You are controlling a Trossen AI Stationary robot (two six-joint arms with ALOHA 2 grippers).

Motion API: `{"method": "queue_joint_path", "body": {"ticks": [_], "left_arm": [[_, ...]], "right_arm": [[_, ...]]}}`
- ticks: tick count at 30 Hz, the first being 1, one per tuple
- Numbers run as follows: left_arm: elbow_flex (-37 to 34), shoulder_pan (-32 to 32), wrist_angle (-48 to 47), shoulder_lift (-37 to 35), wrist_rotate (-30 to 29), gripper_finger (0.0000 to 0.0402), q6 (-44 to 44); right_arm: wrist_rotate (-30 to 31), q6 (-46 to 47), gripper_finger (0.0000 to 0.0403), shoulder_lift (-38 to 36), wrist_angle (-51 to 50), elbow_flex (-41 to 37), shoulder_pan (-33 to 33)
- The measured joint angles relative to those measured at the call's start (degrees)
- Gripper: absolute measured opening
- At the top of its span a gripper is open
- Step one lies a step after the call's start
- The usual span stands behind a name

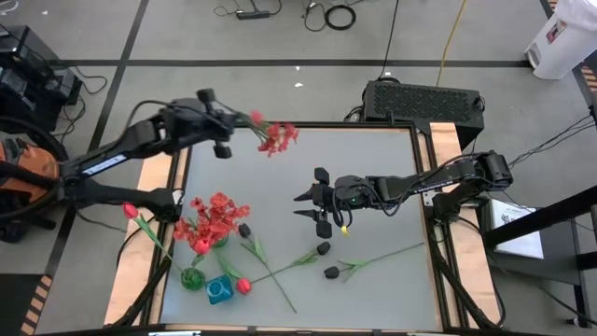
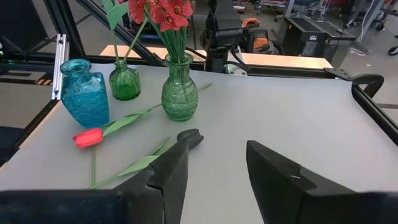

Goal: Sort flowers into vase by color
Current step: Put the orange flowers into the top green vase

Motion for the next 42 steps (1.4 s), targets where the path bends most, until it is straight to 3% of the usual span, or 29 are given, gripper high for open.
{"method": "queue_joint_path", "body": {"ticks": [10,17,24,33,42], "left_arm": [[0.0,0.0,1.7,-12.4,-2.9,0.0,-12.3],[0.0,0.0,1.5,-20.8,-2.9,0.0,-25.9],[-0.6,0.0,1.1,-28.5,1.5,0.0,-35.2],[-3.9,0.0,0.5,-36.0,6.7,0.0,-40.8],[-11.4,0.0,-0.1,-44.4,4.4,0.0,-44.0]], "right_arm": [[0.0,0.0,0.0155,0.0,0.0,0.0,0.0],[0.0,0.0,0.0155,0.0,0.0,0.0,0.0],[0.0,0.0,0.0155,0.0,0.0,0.0,0.0],[0.0,0.0,0.0155,0.0,0.0,0.0,0.0],[0.0,0.0,0.0155,0.0,0.0,0.0,0.0]]}}
